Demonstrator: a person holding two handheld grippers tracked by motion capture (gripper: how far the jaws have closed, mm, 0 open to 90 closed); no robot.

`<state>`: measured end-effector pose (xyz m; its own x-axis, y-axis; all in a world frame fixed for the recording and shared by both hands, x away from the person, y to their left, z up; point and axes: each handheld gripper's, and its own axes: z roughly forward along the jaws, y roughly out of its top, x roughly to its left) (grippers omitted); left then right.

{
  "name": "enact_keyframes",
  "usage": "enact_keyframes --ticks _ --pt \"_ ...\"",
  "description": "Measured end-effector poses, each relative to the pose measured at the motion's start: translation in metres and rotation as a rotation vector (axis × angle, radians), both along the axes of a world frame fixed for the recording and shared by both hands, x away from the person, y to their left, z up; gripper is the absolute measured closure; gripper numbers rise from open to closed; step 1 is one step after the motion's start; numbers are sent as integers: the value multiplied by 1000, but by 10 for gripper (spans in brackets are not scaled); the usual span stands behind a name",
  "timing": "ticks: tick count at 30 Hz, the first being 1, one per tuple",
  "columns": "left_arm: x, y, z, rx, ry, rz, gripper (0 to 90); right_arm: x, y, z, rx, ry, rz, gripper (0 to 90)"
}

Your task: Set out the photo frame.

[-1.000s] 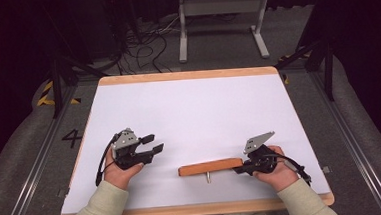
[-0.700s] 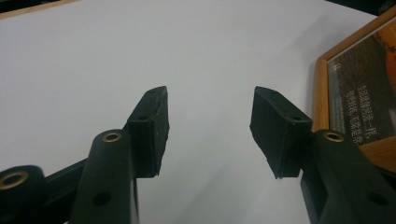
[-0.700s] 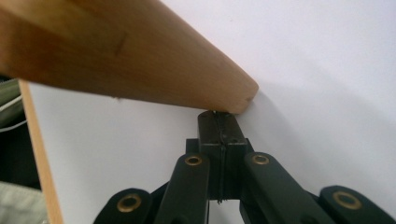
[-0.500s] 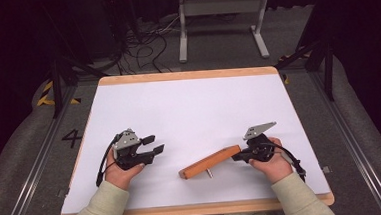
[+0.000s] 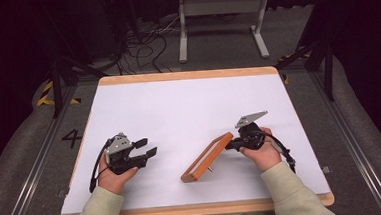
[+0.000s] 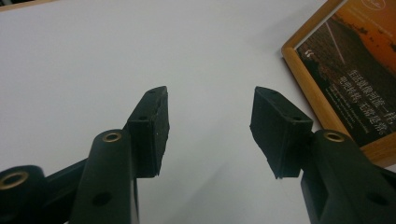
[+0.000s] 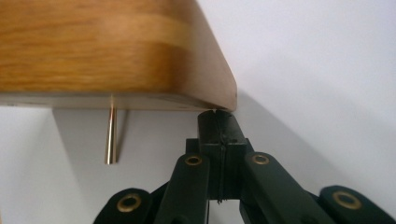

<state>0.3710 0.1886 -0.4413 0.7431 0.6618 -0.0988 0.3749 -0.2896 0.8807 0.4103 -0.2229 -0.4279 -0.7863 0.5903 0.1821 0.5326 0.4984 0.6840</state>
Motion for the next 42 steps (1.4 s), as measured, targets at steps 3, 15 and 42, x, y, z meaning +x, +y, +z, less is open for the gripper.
enact_keyframes --ticks 3,15,42 --pt "-3 5 0 0 1 14 476 4 4 0 0 0 4 900" --pt "-8 15 -1 -1 0 42 477 38 37 -1 36 20 48 900" --pt "-1 10 0 -5 3 25 477 45 71 14 -73 -73 80 828"
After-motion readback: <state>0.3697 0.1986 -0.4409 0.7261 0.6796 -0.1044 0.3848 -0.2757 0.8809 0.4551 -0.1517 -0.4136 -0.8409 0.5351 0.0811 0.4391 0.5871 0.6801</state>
